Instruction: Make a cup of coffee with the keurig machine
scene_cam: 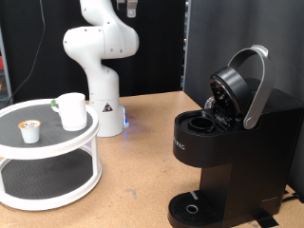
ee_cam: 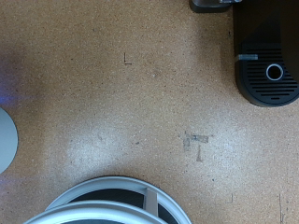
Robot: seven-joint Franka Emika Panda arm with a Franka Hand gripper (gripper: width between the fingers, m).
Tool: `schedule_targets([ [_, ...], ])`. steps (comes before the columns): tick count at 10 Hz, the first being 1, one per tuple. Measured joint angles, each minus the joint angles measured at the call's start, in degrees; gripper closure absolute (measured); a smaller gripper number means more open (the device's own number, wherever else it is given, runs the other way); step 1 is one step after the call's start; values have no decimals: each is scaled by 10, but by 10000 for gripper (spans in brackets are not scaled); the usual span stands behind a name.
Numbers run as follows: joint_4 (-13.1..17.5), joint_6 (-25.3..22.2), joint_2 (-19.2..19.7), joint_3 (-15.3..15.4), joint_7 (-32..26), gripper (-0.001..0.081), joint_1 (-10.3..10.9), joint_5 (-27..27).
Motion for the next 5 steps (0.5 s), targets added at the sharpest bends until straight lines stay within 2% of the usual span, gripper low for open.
schedule_targets([
  [2, 0, 15, 1, -13, -13, -2, 0, 3],
  [3, 0, 36, 2, -34, -43, -2, -1, 4],
  [5, 10, 31, 15, -76, -99, -2, -4, -11],
])
